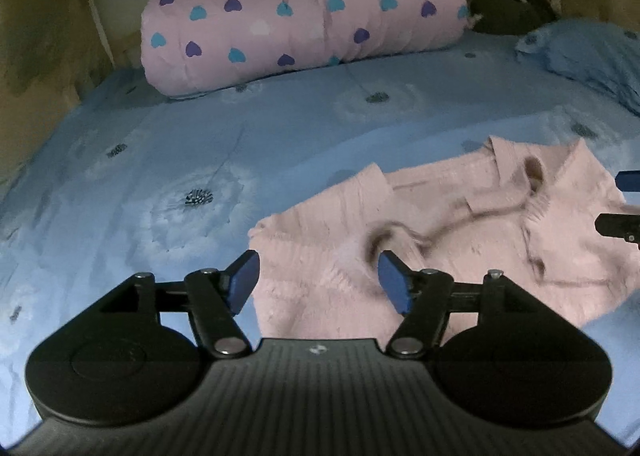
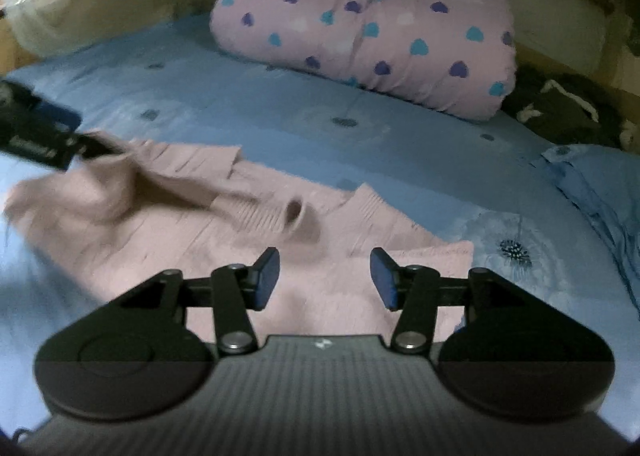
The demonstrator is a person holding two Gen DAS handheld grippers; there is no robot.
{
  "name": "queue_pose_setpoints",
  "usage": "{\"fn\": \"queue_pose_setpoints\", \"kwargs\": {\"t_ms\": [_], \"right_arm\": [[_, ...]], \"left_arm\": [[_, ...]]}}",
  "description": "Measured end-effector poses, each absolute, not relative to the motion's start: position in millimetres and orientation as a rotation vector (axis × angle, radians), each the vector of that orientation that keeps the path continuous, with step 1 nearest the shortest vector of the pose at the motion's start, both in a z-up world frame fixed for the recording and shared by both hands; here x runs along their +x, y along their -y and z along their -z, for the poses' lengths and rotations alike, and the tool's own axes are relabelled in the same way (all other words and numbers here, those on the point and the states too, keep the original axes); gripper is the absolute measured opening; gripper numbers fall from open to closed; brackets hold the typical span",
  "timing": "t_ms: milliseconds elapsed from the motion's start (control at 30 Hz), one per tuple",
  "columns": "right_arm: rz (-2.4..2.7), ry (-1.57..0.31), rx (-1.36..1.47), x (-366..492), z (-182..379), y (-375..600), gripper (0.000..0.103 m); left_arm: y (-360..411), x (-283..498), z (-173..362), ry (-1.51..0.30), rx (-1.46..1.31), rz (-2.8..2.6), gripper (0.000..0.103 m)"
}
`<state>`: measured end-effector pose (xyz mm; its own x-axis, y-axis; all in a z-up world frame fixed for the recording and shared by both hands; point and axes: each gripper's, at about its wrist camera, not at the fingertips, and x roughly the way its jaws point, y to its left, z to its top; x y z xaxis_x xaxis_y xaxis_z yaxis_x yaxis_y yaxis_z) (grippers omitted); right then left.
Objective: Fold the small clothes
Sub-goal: 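Lay the hem over the collar and open both tools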
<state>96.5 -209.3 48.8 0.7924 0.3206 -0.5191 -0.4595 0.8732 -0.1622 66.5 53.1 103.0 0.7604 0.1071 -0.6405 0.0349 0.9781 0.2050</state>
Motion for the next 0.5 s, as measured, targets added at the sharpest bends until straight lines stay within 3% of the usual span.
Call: {"fn": "queue_pose_setpoints", "kwargs": {"t_ms": [233, 500], "right_arm": [[-0.521, -0.525, -0.353, 78, -42, 204, 0.052], [-0.612, -0.560, -0.384, 82, -24, 193, 0.052]], "left_arm": [[-48, 44, -101, -0.733, 0.207, 0.059, 0.072], [-35, 58, -62, -0.766, 0.286, 0.107, 0.072]]}}
